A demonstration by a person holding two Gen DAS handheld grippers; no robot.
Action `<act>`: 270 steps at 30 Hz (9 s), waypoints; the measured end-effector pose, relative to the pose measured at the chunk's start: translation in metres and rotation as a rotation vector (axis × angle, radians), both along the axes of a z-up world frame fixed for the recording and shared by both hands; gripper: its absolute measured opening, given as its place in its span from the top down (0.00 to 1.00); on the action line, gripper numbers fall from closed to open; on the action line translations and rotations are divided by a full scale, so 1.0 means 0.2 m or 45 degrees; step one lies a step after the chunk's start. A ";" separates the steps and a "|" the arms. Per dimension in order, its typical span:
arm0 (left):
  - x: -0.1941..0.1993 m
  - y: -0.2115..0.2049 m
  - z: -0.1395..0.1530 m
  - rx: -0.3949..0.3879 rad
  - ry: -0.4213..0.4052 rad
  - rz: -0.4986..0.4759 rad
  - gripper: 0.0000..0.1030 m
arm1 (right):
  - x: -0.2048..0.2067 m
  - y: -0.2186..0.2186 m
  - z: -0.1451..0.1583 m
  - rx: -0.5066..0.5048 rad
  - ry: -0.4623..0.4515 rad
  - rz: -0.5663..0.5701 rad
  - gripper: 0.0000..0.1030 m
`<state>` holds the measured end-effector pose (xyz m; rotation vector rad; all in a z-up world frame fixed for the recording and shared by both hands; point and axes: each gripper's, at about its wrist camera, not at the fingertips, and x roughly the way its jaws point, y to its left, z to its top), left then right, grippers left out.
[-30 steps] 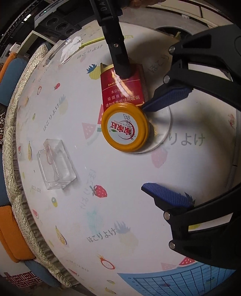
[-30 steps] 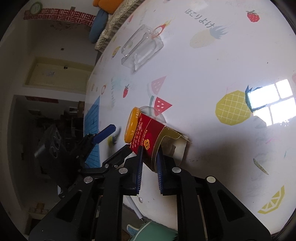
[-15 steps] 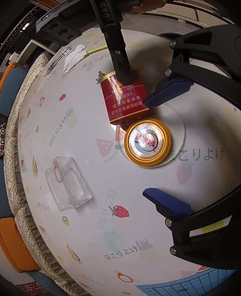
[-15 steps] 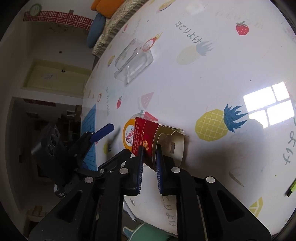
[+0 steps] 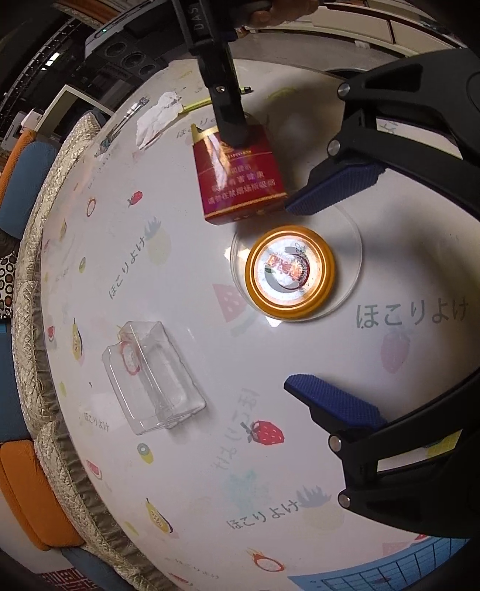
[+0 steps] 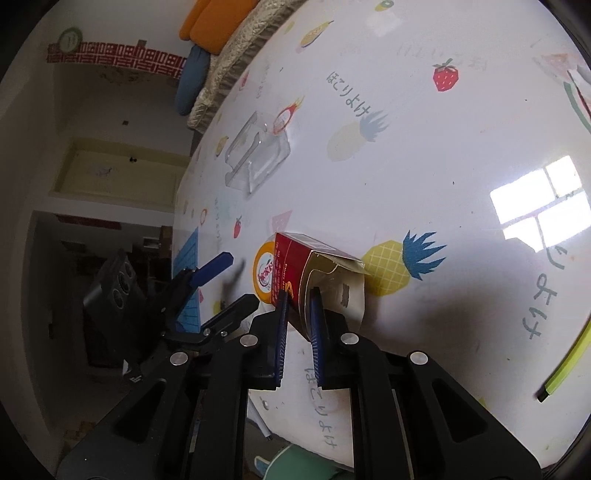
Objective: Collect trash
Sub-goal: 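Grasp the red tin with the right gripper while the left grasps the orange-lidded jar, then carry red tin and orange-lidded jar to the bin and open both grippers, then swing both grippers back toward the table, then grasp the yellow pen with the right gripper while the left grasps the grey pen, then carry the yellow pen and grey pen over the bin, then open both grippers over the bin to drop the pens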
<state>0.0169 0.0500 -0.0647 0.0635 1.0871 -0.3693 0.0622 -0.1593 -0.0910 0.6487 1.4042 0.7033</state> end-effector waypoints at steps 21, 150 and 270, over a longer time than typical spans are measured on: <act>0.05 -0.07 -0.04 0.102 -0.004 0.018 0.43 | 0.00 -0.07 -0.01 0.026 -0.001 -0.074 0.88; -0.78 -0.02 0.10 0.112 0.178 0.662 0.07 | -0.28 -0.58 0.09 -0.242 -0.105 -0.198 0.51; -1.13 -2.39 -0.73 0.029 0.519 -0.552 0.62 | -1.78 -2.03 -0.78 -0.178 0.350 -0.762 0.99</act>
